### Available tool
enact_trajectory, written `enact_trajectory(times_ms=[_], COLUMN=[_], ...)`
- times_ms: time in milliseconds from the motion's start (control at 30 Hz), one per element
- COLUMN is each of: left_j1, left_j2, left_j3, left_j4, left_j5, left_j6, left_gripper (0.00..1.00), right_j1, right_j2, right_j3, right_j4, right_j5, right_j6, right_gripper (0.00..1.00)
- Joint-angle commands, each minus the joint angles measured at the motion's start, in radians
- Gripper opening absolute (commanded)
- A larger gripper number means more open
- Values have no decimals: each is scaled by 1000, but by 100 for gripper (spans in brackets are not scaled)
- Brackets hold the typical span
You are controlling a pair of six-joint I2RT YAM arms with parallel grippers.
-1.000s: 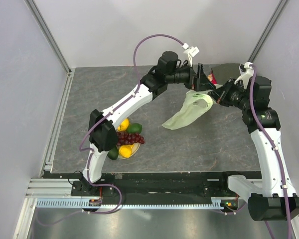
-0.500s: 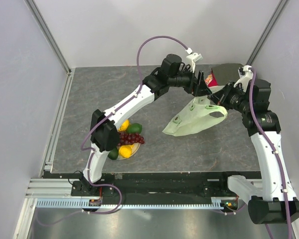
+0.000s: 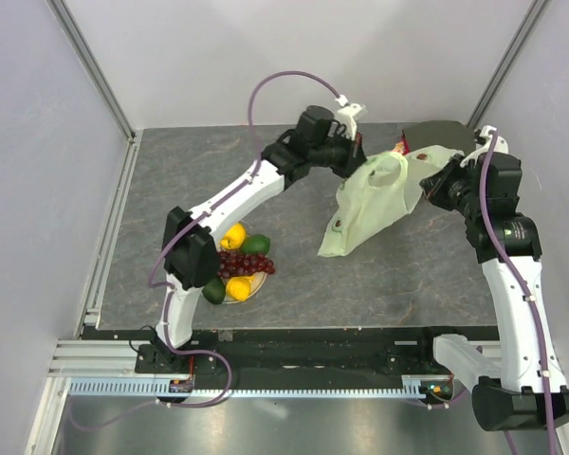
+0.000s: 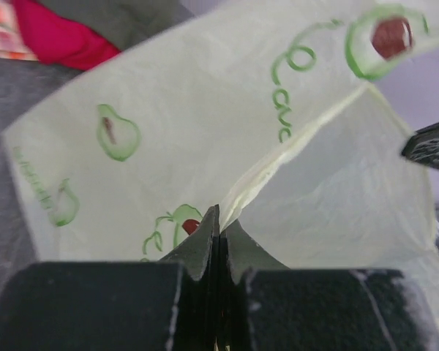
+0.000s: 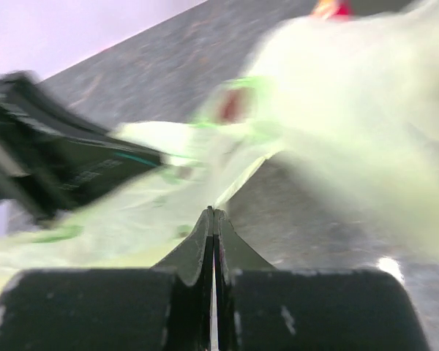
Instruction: Place the fruits into the plastic bag
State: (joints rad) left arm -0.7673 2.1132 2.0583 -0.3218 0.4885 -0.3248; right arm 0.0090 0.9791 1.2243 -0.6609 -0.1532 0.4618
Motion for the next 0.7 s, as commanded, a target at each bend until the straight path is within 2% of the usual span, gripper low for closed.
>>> enact_trajectory(times_ms=[0,133,267,400,467,567,600,667], left_j1=[118,218,298,344,344,335,332,326], left_j2=[-148,-255,-353,-415,-430,-443,-443,-443], left_j3=[-42,-177,-390,-506,-555,-609,-618,-642], left_j4=[16,53,118,142,177,239,251,291], left_j5=[-94,-94,-103,-113,-70,4,15,50], left_j6=[-49,-101,-118,-129,-135,-157,-160,-180], left_gripper=[1,2,2,2,2,2,2,10], right_j1=[-3,-4,-4,-4,-4,-4,-4,-4], right_j2=[10,46,75,90,95,90,78,63], right_j3=[124,220,270,293,296,268,252,187], right_j4=[-72,-111,-126,-131,-126,-94,-74,4], right_j5=[223,337,379,386,351,215,110,0], right_j6=[-80,-138,-183,-206,-200,-170,-157,-91], right_gripper=[0,0,0,0,0,0,0,0])
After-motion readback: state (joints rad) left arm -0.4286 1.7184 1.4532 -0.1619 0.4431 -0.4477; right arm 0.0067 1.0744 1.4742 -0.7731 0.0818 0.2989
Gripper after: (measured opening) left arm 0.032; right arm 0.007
